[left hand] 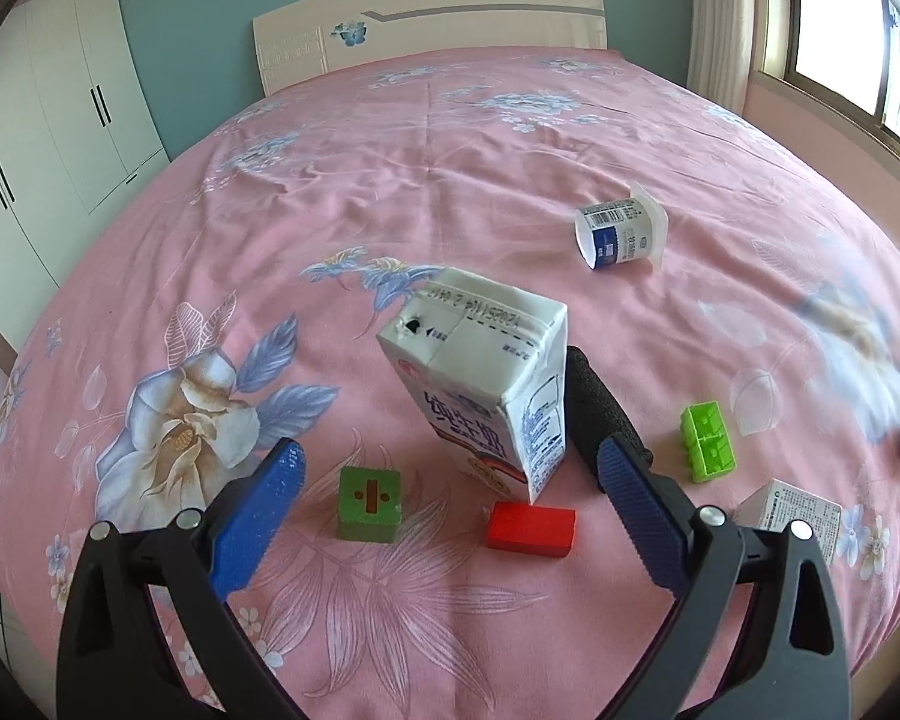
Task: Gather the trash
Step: 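Grasp the crumpled paper ball with the right tool while the left tool grasps the white milk carton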
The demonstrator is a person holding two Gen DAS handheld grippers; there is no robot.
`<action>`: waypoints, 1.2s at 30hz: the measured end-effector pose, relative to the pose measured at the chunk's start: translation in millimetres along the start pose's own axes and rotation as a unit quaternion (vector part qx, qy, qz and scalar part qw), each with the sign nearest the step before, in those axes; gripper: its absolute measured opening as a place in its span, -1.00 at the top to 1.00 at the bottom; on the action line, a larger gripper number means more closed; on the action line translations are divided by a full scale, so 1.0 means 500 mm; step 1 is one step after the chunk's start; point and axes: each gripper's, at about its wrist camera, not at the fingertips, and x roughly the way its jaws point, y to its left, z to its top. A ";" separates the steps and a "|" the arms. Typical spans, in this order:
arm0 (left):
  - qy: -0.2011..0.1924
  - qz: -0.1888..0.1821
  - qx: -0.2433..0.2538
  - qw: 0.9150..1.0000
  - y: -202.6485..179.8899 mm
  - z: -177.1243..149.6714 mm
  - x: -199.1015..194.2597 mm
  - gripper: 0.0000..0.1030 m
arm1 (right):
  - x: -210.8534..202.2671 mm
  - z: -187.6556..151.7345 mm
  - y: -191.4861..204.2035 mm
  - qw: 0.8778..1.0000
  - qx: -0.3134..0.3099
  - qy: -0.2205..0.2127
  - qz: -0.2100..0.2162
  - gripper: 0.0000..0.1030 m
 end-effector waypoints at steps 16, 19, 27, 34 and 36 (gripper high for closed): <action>-0.012 -0.063 0.071 0.995 -0.020 0.042 0.094 -0.64 | 0.185 0.043 -0.022 0.995 -0.003 0.068 0.072 -0.52; 0.011 -0.080 0.059 0.995 -0.016 0.046 0.111 -0.23 | 0.183 0.048 -0.020 0.994 -0.017 0.067 0.081 -0.22; 0.011 -0.079 0.040 0.996 -0.007 0.046 0.095 -0.08 | 0.179 0.051 -0.044 0.991 -0.004 0.078 0.104 0.32; 0.003 -0.066 0.034 0.997 0.011 0.056 0.040 -0.08 | 0.138 0.056 -0.042 0.991 -0.011 0.071 0.111 0.33; -0.004 -0.061 0.031 0.998 0.016 0.064 0.015 -0.08 | 0.108 0.066 -0.037 0.992 -0.018 0.060 0.114 0.33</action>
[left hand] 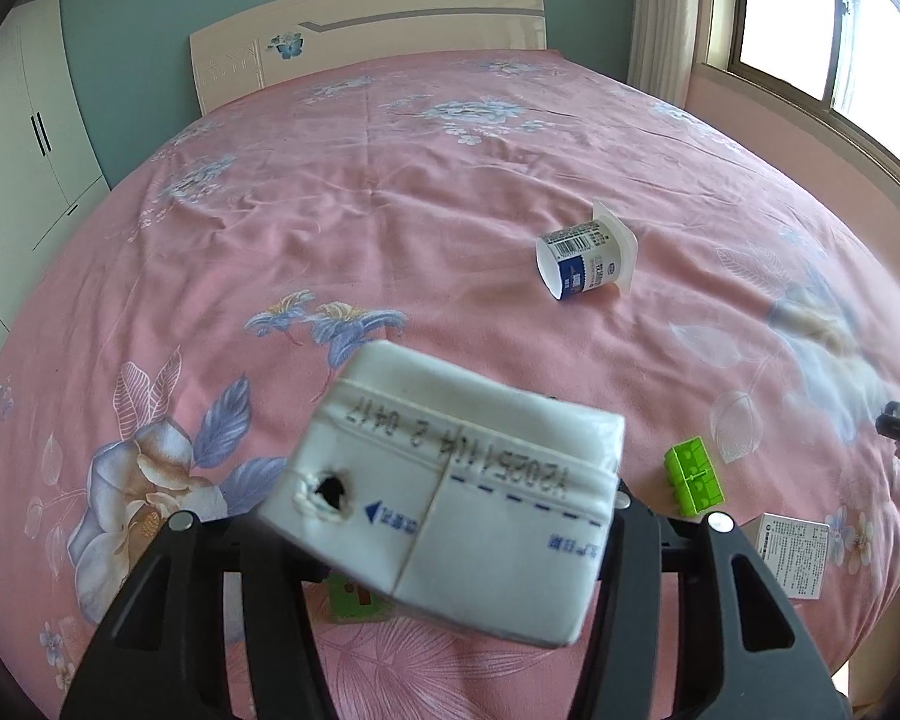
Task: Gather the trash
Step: 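Grasp the crumpled paper ball with the right tool while the left tool grasps the white milk carton, then carry the paper ball and milk carton with both tools over the trash bin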
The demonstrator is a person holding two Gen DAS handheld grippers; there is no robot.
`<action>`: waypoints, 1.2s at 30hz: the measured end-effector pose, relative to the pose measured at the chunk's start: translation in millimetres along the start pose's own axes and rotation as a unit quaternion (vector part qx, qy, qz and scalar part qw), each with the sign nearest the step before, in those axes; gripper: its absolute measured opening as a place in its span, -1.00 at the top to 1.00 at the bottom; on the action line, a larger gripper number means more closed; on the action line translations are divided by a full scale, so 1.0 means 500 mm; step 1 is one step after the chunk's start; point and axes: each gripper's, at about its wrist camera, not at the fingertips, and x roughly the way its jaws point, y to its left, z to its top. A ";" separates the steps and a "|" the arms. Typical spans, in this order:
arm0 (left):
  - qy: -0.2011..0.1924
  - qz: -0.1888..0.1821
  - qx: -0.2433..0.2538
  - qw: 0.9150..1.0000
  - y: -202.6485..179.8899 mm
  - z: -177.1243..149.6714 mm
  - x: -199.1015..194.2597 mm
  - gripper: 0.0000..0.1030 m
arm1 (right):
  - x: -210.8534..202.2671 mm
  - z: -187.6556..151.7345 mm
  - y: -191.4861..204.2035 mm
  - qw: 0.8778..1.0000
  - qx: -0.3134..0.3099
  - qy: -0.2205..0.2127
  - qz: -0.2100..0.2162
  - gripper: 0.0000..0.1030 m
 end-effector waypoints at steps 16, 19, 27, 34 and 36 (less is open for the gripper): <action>-0.057 0.042 -0.024 0.997 -0.008 0.082 -0.314 -0.08 | -0.348 0.075 0.187 0.984 -0.145 -0.107 0.003 0.33; -0.075 0.052 -0.018 0.996 -0.020 0.081 -0.393 -0.08 | -0.420 0.071 0.235 0.976 -0.178 -0.126 0.004 0.33; -0.130 0.071 0.006 0.989 -0.056 0.038 -0.619 -0.08 | -0.617 0.031 0.325 0.957 -0.228 -0.178 0.008 0.33; -0.169 0.068 0.013 0.983 -0.067 -0.016 -0.778 -0.08 | -0.779 -0.020 0.362 0.943 -0.242 -0.228 0.021 0.33; -0.176 0.065 0.014 0.982 -0.071 -0.033 -0.809 -0.08 | -0.813 -0.038 0.369 0.940 -0.243 -0.237 0.026 0.33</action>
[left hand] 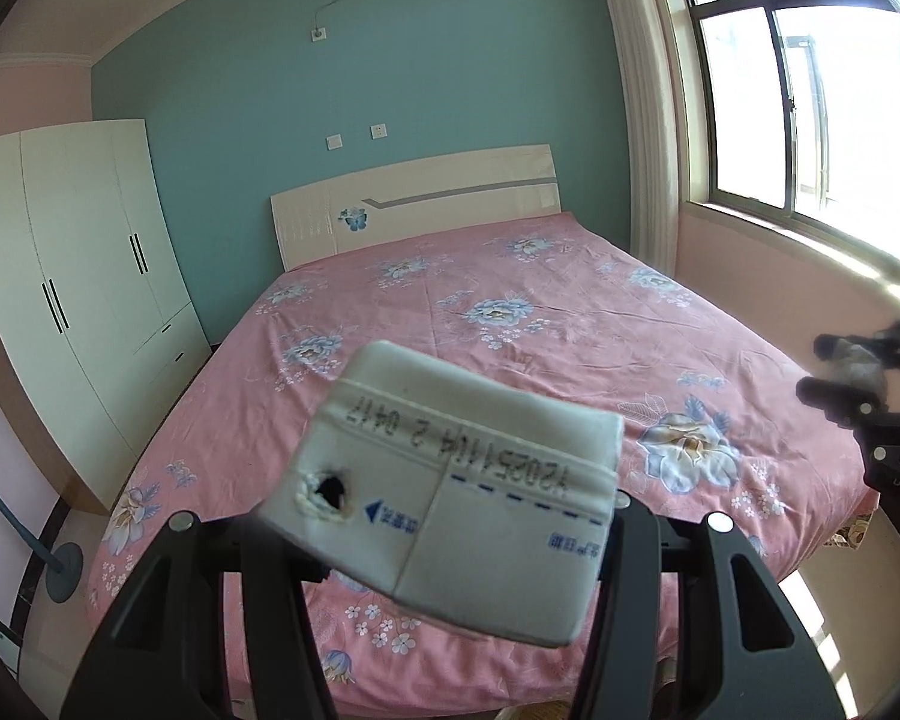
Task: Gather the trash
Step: 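Carry the paper ball and milk carton with both tools over the trash bin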
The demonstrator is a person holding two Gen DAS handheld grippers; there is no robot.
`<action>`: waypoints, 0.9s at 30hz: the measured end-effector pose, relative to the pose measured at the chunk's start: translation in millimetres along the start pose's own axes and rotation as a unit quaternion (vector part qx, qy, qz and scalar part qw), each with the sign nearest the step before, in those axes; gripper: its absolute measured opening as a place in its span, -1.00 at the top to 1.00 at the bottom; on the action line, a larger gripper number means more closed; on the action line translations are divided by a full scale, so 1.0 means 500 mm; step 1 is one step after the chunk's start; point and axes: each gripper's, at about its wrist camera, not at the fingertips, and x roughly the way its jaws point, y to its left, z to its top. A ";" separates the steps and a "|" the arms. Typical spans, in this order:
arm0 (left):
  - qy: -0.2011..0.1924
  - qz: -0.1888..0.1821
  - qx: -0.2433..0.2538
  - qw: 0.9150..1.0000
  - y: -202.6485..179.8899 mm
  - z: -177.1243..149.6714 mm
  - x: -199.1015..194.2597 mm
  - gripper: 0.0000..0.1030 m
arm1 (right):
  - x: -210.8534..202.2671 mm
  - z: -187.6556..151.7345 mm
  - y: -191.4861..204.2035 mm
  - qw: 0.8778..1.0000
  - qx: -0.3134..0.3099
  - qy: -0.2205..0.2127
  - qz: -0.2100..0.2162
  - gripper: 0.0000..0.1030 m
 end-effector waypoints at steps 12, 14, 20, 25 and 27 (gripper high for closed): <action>0.011 0.003 0.019 1.000 0.001 -0.087 -0.088 -0.08 | -0.095 -0.055 0.058 1.000 -0.003 0.007 0.012 0.33; 0.021 0.001 0.017 1.000 0.005 -0.110 -0.082 -0.08 | -0.095 -0.072 0.067 1.000 -0.004 0.013 0.017 0.33; 0.071 -0.008 0.013 0.997 0.004 -0.195 -0.048 -0.08 | -0.066 -0.126 0.096 0.998 -0.009 0.038 0.039 0.33; 0.115 -0.004 0.017 0.993 -0.001 -0.262 0.003 -0.08 | -0.019 -0.179 0.122 0.996 -0.006 0.067 0.062 0.33; 0.135 -0.006 0.019 0.991 -0.005 -0.291 0.026 -0.08 | 0.005 -0.203 0.130 0.994 -0.002 0.081 0.071 0.33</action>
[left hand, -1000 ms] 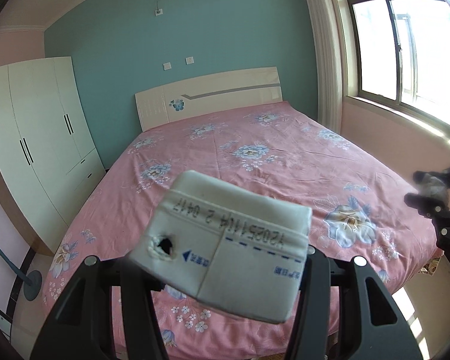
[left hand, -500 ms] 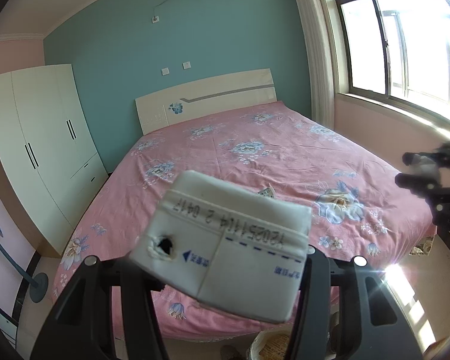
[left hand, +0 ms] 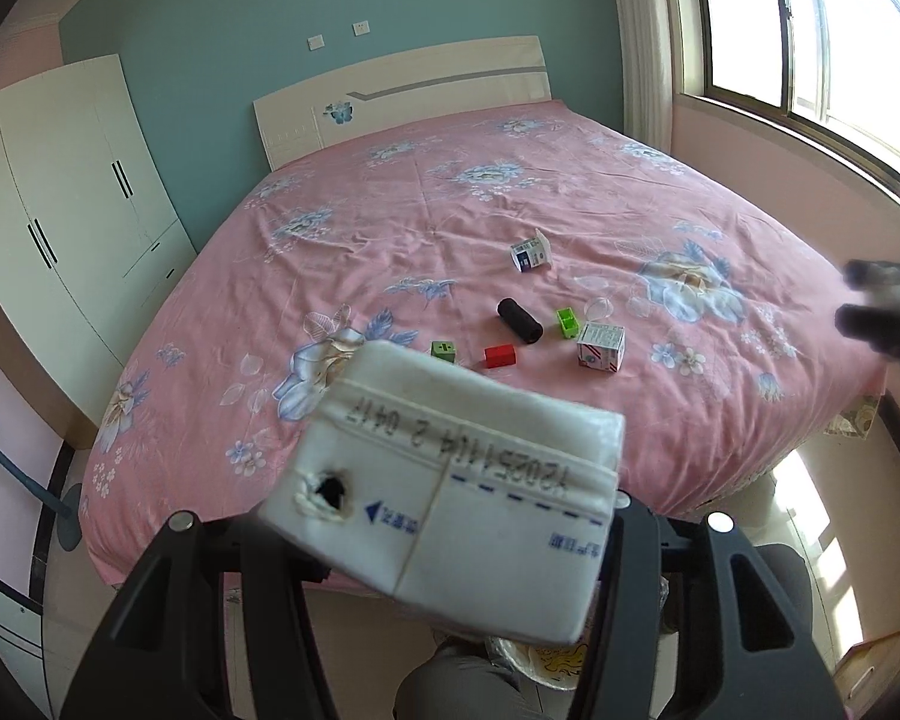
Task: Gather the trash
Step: 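Carry the paper ball and milk carton with both tools over the trash bin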
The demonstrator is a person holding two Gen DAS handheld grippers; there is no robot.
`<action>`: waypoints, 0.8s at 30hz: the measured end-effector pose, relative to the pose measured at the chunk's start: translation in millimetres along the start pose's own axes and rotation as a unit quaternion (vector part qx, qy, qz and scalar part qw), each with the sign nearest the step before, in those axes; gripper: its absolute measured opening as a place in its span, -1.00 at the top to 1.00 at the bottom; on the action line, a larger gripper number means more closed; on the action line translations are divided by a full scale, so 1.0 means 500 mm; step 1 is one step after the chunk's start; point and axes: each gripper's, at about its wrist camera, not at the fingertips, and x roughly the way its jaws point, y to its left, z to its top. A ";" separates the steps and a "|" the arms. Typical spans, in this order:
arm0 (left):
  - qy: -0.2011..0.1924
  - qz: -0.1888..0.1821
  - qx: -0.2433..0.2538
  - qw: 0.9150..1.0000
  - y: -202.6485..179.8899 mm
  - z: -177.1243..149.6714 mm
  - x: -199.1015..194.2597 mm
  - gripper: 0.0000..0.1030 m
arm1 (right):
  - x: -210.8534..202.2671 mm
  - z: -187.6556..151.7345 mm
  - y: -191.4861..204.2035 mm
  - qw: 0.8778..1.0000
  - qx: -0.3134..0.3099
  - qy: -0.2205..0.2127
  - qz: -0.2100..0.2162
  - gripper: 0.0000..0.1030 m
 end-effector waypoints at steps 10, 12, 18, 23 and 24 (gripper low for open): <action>0.084 -0.033 0.007 0.996 -0.044 -0.091 0.126 -0.08 | 0.142 -0.096 0.043 0.996 0.020 0.075 0.049 0.33; 0.102 -0.041 0.011 0.994 -0.060 -0.110 0.152 -0.08 | 0.165 -0.117 0.054 0.994 0.023 0.087 0.059 0.33; 0.148 -0.056 0.017 0.987 -0.096 -0.165 0.218 -0.08 | 0.231 -0.173 0.084 0.988 0.029 0.125 0.082 0.33; 0.183 -0.066 0.019 0.981 -0.122 -0.212 0.267 -0.08 | 0.282 -0.220 0.113 0.983 0.029 0.155 0.099 0.33; 0.190 -0.068 0.020 0.979 -0.127 -0.221 0.276 -0.08 | 0.292 -0.230 0.119 0.981 0.029 0.161 0.102 0.33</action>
